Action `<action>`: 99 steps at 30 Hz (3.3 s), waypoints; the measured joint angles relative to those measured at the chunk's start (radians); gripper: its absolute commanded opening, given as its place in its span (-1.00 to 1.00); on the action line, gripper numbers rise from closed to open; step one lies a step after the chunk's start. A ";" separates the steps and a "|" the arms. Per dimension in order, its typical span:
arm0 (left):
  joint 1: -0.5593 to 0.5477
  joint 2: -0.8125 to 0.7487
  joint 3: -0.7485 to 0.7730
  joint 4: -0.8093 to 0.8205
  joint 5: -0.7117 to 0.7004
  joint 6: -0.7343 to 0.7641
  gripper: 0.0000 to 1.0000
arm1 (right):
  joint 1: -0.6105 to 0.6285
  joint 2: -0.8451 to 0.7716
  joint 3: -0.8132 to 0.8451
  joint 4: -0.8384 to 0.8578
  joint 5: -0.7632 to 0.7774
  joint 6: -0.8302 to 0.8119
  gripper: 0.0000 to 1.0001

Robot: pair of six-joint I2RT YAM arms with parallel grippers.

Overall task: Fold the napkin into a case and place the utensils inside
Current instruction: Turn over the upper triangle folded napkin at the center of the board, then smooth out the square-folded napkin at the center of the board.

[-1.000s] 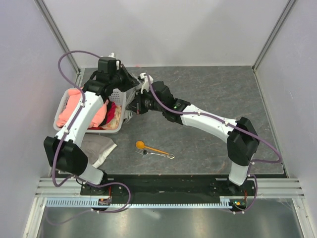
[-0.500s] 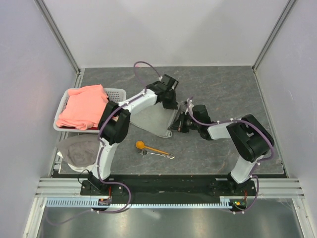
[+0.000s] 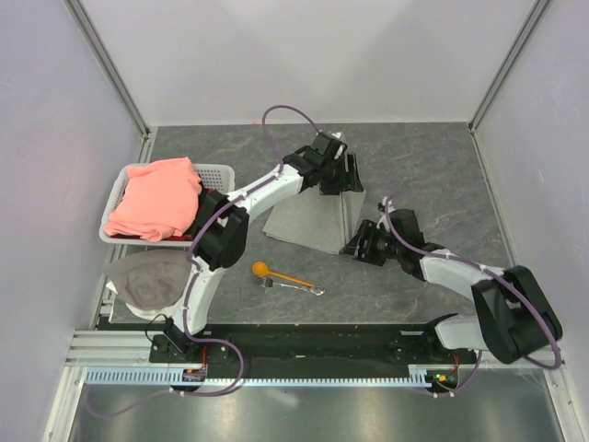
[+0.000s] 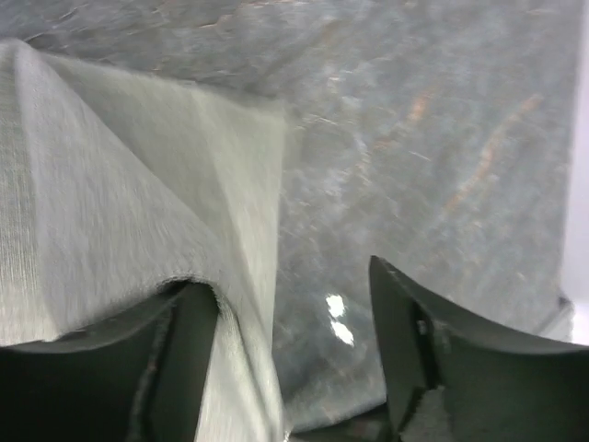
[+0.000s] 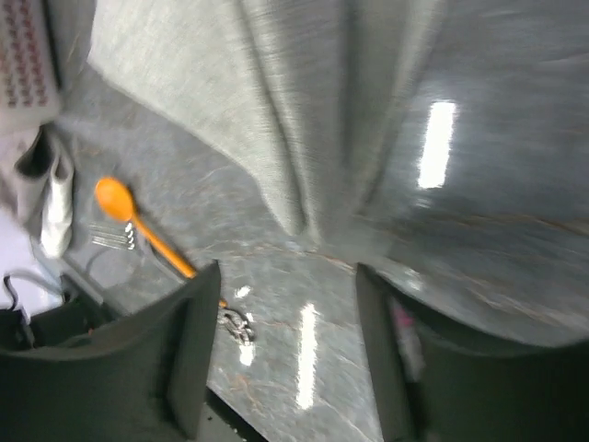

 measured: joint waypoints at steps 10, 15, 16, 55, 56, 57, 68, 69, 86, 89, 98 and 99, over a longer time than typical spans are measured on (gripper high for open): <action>0.009 -0.314 -0.181 -0.006 0.129 0.068 0.50 | -0.163 -0.049 0.077 -0.238 0.069 -0.076 0.71; 0.005 -0.344 -0.249 0.029 0.135 0.081 0.01 | -0.197 0.014 0.161 -0.271 0.077 -0.106 0.64; 0.002 -0.350 -0.288 0.042 0.135 0.086 -0.03 | -0.206 0.039 0.187 -0.272 0.078 -0.114 0.61; -0.163 -0.188 -0.635 0.359 0.181 -0.020 -0.56 | -0.298 0.718 0.826 -0.198 -0.033 -0.161 0.16; -0.163 -0.193 -0.635 0.357 0.179 -0.020 -0.56 | -0.297 0.701 0.814 -0.206 -0.027 -0.167 0.24; -0.162 -0.198 -0.635 0.357 0.178 -0.020 -0.56 | -0.297 0.678 0.795 -0.218 -0.021 -0.171 0.28; -0.106 -0.415 -0.716 0.355 0.190 -0.048 -0.56 | -0.277 0.351 0.396 -0.254 -0.045 -0.195 0.31; -0.096 -0.436 -0.731 0.355 0.195 -0.051 -0.56 | -0.272 0.332 0.369 -0.241 -0.061 -0.195 0.31; -0.016 -0.649 -0.902 0.343 0.217 -0.072 -0.56 | -0.134 0.269 0.225 -0.108 -0.077 -0.152 -0.02; -0.011 -0.658 -0.904 0.340 0.224 -0.072 -0.56 | -0.131 0.264 0.219 -0.102 -0.070 -0.146 -0.04; 0.013 -0.670 -0.912 0.332 0.239 -0.072 -0.56 | -0.136 0.255 0.176 -0.080 -0.024 -0.142 -1.00; 0.019 -0.676 -0.918 0.332 0.240 -0.072 -0.56 | -0.142 0.253 0.171 -0.079 -0.026 -0.140 -1.00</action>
